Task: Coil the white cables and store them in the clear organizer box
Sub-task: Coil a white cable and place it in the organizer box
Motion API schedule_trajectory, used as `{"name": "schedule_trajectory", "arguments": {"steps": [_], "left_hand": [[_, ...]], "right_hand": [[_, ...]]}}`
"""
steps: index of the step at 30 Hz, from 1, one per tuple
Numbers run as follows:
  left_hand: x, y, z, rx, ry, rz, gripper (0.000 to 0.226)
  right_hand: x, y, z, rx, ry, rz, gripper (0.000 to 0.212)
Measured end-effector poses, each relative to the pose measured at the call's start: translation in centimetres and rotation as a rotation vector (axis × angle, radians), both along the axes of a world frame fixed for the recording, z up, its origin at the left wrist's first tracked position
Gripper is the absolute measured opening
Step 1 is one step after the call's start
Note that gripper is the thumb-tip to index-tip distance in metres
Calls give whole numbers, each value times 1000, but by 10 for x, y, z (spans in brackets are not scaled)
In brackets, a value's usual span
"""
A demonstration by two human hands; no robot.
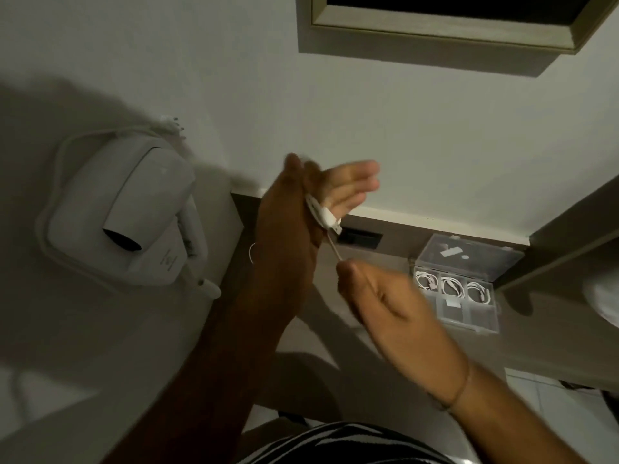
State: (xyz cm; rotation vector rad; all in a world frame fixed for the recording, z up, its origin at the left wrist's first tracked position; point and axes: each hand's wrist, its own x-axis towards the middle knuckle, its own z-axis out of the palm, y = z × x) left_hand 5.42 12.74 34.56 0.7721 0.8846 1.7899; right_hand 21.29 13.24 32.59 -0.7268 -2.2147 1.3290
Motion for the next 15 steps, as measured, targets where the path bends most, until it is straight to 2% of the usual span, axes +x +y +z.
{"name": "schedule_trajectory", "arguments": {"steps": [1,3,4,5,6,8,11,13,15], "left_hand": [[6,0,-5,-50,228,72,61],[18,-4,-11,-69,619,247,43],[21,-6,-14,-56,754,269,36],[23,-7,-15,-85,808,212,36],[24,-7,-14,-136,786,102,38],[23,-4,-11,-186,621,-139,40],[17,0,-6,-148,254,-348,51],[14,1,-5,-141,-41,-461,48],[14,4,-8,-135,-280,-516,44]], "right_hand": [[5,8,14,124,-28,3,42],[16,30,48,378,-77,-8,44],[22,42,65,464,-96,-15,44],[26,51,79,512,-104,-15,42],[27,60,88,522,-97,-6,40],[23,75,89,451,-39,3,35],[6,91,67,188,117,-57,41],[-4,89,45,-21,219,-87,48],[-14,78,23,-146,277,-151,48]]}}
